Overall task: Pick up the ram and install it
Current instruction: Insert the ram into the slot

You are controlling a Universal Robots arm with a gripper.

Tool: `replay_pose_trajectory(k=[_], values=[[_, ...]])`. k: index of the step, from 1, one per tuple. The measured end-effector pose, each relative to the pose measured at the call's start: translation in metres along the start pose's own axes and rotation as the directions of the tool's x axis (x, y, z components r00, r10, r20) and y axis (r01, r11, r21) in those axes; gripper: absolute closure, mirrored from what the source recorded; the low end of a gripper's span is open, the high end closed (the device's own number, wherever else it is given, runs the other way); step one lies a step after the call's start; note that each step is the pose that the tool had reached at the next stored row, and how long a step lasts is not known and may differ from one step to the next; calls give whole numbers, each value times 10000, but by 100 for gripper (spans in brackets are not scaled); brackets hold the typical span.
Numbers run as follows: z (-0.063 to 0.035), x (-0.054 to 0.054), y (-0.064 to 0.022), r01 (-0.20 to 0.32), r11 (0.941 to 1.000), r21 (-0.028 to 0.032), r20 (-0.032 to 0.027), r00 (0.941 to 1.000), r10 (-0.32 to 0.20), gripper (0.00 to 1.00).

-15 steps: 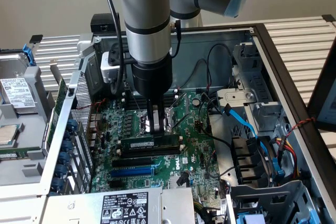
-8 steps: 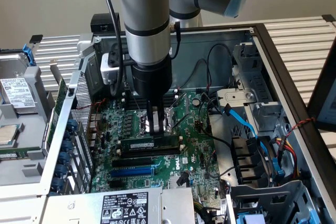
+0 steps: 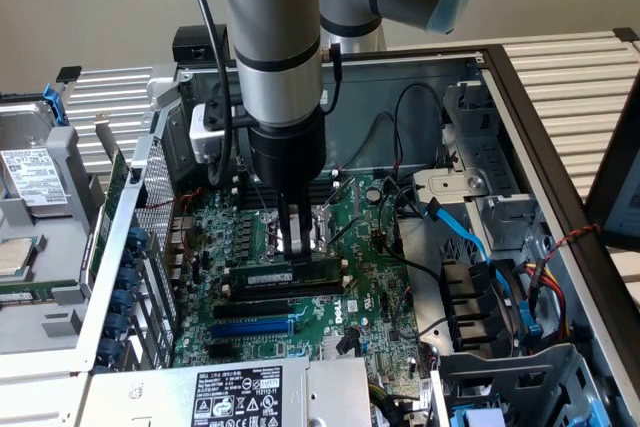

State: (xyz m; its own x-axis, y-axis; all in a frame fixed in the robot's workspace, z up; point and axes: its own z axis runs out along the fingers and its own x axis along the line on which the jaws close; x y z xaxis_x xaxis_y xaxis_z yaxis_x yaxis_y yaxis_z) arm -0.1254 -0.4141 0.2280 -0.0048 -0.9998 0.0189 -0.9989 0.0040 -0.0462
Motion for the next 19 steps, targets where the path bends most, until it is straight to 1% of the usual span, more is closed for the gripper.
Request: replay_pose_trajectory(k=[4,14,19], values=[[4,1,2,-2,10000,26,1,10000,2,86],[5,11,7,-9,10000,62,0,10000,9,86],[8,11,28,-9,10000,79,0,10000,9,86]])
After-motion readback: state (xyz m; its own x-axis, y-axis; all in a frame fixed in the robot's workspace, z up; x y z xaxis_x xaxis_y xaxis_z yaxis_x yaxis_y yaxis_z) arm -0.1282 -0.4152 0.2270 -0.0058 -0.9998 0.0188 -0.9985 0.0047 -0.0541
